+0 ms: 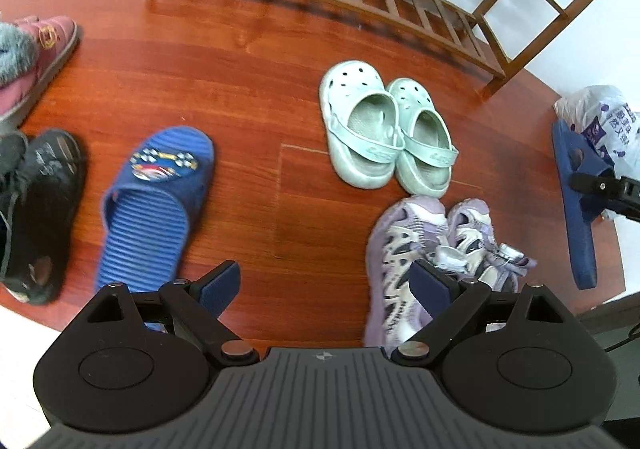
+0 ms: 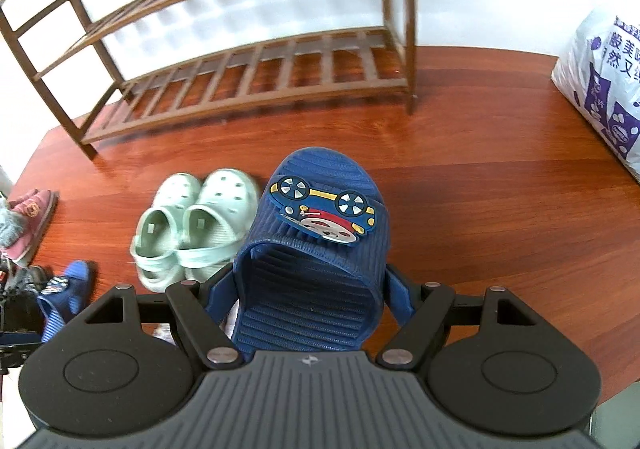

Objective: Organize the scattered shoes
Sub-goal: 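Carry the blue slipper beside the other blue slipper and open the right tool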

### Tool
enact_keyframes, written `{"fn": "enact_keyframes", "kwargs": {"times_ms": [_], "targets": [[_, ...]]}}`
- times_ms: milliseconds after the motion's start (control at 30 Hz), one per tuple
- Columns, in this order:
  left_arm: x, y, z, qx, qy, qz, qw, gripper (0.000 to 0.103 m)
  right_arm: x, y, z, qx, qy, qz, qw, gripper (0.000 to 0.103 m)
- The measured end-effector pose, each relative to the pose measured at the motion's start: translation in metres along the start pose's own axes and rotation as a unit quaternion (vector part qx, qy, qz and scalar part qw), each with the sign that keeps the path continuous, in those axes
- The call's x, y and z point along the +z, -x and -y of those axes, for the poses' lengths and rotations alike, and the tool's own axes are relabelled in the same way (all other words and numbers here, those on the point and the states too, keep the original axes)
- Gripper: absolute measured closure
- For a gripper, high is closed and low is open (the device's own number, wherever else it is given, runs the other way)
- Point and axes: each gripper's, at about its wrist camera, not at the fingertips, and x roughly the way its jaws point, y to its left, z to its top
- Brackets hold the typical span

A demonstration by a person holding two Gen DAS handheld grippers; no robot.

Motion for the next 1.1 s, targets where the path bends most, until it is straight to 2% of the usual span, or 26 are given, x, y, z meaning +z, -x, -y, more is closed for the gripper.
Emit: {"fn": "enact_keyframes", "kwargs": {"times_ms": [333,533,867,1100], "targets": [[0.0,0.019,-0.036,-0.015,-0.039,0.003,0.9991,0.011,-0.014,0.007,-0.077,0.02,0.007,-0.003,1.0,0.022],[-0.004,0.028,-0.056,-0.027,-0.056,0.002,0.998,0.011,-0.027,0.002,-0.131,0.048,0.018,-0.011,0.999,0.022],[-0.005,0.044,-0.085,-0.036,-0.069,0.009,0.9969,0.011,-0.045,-0.028,-0.213,0.075,0.036,-0.034,0.996,0.022],[-0.005,0.05,-0.103,-0.033,-0.069,0.009,0.997,0.011,-0.065,-0.061,-0.246,0.066,0.039,-0.058,0.995,0.022]]}}
